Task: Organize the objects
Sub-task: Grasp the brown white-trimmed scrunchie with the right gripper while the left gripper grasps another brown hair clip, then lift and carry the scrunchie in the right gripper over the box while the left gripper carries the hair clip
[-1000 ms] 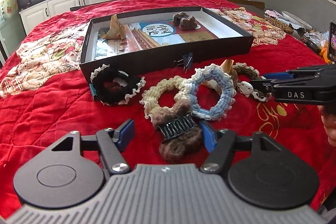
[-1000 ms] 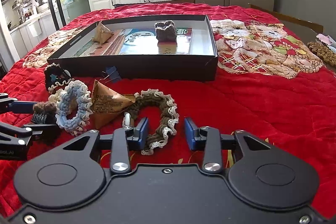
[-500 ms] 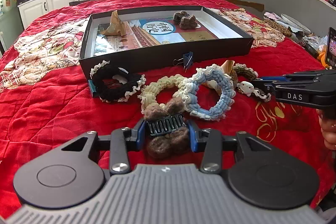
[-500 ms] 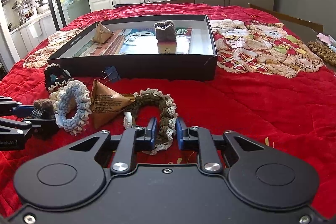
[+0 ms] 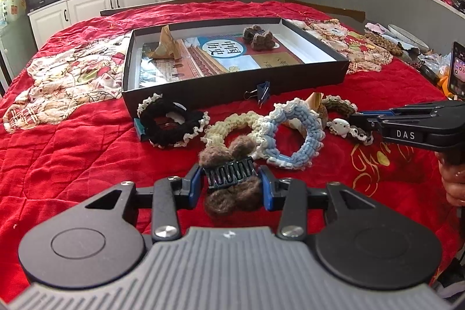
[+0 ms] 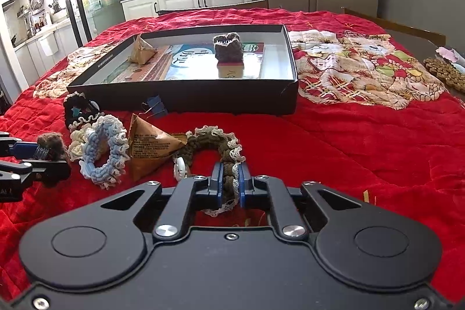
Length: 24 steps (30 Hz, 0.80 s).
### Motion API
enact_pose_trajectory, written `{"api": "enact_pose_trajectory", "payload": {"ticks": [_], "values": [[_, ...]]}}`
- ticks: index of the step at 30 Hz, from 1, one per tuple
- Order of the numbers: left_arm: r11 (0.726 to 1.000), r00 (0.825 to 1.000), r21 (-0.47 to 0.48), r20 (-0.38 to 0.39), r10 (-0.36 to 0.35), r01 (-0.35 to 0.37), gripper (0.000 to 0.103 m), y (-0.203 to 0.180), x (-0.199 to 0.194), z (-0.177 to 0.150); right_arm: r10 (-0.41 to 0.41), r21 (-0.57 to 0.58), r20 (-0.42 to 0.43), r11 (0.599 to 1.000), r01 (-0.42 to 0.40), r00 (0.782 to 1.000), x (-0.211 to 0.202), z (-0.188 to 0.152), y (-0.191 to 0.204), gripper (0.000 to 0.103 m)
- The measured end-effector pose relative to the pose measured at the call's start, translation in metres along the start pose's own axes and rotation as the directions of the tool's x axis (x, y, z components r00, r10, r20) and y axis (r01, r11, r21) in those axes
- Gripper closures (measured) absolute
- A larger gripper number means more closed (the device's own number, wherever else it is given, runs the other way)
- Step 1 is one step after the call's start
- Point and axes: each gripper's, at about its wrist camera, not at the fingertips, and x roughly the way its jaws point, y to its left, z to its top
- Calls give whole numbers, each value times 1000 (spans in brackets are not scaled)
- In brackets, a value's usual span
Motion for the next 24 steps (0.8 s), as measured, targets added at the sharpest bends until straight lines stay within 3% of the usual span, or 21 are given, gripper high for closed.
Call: {"api": "enact_pose_trajectory", "payload": {"ticks": [24], "values": [[1000, 998, 8, 55, -17, 17, 59, -2, -6, 21, -2, -42, 126, 999, 7, 992, -40, 22, 2, 94]]}}
